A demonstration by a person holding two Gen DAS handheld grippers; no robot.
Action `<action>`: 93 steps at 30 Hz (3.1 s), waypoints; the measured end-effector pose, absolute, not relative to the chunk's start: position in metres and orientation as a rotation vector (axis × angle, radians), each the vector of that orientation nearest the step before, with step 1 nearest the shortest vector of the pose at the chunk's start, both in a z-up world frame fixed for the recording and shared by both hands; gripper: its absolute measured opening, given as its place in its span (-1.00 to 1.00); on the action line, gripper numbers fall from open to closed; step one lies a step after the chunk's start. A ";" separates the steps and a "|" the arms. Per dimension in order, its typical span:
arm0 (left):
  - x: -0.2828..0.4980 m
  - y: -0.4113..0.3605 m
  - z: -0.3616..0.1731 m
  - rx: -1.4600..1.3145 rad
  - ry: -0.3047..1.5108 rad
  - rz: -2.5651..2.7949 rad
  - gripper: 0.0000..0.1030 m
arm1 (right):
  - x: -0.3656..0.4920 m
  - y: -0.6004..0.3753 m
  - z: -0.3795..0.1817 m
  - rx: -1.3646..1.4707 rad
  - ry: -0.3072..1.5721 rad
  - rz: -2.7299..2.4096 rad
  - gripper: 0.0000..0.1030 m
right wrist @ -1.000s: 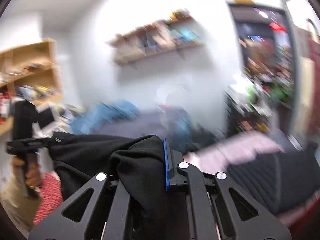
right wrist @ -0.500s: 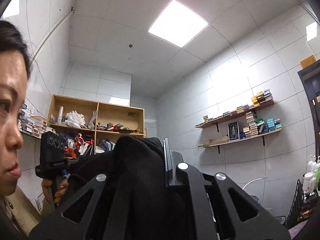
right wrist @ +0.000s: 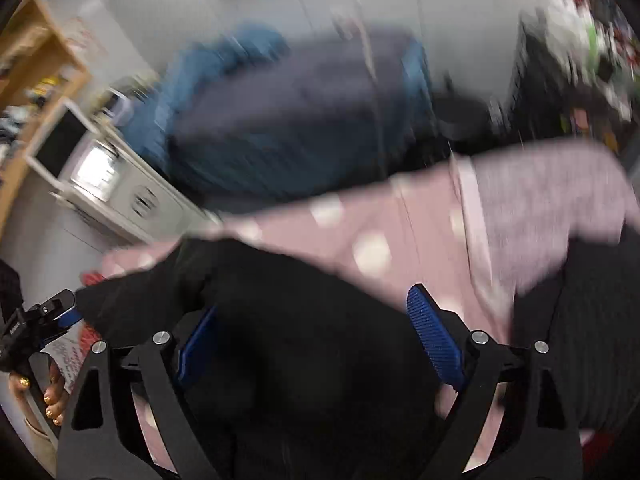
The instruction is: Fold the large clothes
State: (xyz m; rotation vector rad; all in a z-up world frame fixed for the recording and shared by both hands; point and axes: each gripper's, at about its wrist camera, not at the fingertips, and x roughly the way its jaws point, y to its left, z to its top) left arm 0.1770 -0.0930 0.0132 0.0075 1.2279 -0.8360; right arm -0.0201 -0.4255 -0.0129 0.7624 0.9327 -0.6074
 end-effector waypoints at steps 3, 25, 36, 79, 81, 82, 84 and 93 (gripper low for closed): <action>0.172 -0.052 -0.075 0.044 1.333 -0.680 0.86 | -0.049 -0.407 -0.109 0.877 1.048 -0.642 0.70; 0.032 -0.035 -0.206 0.560 1.446 -0.483 0.87 | -0.094 -0.302 -0.191 0.736 1.289 -0.500 0.70; 0.092 -0.007 -0.201 0.443 1.453 -0.338 -0.89 | -0.106 -0.275 -0.193 0.728 1.320 -0.530 0.70; 0.109 0.075 -0.195 0.184 1.393 -0.238 0.88 | -0.108 -0.330 -0.083 0.298 1.165 -0.693 -0.91; 0.095 0.073 -0.200 0.175 1.418 -0.248 0.88 | -0.101 -0.369 -0.047 0.242 1.087 -0.728 -0.91; 0.090 0.071 -0.199 0.170 1.426 -0.250 0.88 | -0.098 -0.390 -0.036 0.227 1.066 -0.738 -0.91; 0.081 0.069 -0.199 0.155 1.435 -0.257 0.88 | -0.091 -0.447 -0.005 0.207 1.012 -0.789 -0.91; 0.042 0.087 -0.191 0.107 1.438 -0.199 0.88 | -0.106 -0.675 -0.016 0.806 0.940 -1.101 0.59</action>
